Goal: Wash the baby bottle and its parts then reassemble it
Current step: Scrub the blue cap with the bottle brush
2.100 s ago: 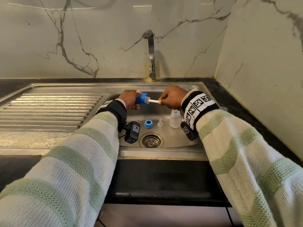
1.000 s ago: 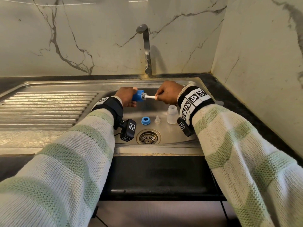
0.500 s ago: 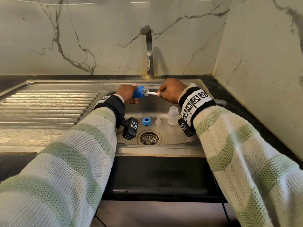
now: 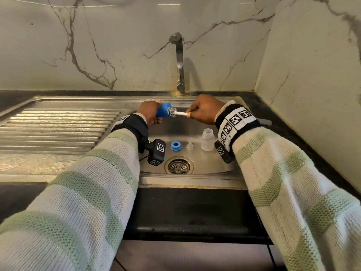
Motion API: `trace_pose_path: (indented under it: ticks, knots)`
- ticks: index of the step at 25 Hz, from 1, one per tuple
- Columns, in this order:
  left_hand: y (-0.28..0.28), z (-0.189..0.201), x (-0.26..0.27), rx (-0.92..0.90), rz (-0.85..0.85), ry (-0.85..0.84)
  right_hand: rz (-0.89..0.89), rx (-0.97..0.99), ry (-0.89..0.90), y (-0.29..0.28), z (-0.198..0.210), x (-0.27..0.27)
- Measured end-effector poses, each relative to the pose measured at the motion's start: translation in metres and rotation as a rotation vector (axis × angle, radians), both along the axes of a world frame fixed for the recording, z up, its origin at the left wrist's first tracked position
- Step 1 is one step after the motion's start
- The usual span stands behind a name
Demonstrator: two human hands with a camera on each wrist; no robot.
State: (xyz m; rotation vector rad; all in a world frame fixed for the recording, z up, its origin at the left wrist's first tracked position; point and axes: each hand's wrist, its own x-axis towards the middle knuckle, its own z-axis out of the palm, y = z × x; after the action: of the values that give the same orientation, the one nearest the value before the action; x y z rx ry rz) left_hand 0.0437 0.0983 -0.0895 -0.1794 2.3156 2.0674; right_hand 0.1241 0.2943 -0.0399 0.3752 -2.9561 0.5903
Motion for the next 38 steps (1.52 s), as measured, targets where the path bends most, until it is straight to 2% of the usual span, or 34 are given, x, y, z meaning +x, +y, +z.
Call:
trace_pose_path:
  ticks: [3,7,12,16,19,21,25,29,38]
  knots:
    - [-0.002,-0.001,0.002,0.0,-0.009,-0.007,-0.049,-0.02,-0.034,0.006,0.002,0.004]
    - [0.002,0.003,0.002,0.011,-0.001,0.035,-0.122,0.086,0.052,0.005,0.004,-0.002]
    - [0.001,0.006,0.008,0.189,0.015,0.021,-0.191,0.105,0.154,0.002,0.003,-0.006]
    - [-0.005,0.005,0.013,0.297,-0.063,-0.065,-0.08,-0.087,0.138,0.002,0.001,-0.002]
    - [-0.006,0.008,0.017,0.335,-0.123,-0.096,0.001,-0.1,0.097,-0.001,-0.003,-0.001]
    - [-0.007,0.008,0.016,0.328,-0.123,-0.118,-0.01,-0.115,0.118,0.0,-0.003,-0.002]
    - [-0.009,0.009,0.018,0.326,-0.103,-0.164,0.017,-0.19,0.045,0.001,-0.005,-0.001]
    - [-0.012,0.012,0.017,0.397,-0.105,-0.185,0.028,-0.188,0.073,0.001,-0.004,-0.002]
    - [-0.014,0.011,0.016,0.411,-0.114,-0.184,0.001,-0.213,0.075,0.005,-0.006,-0.002]
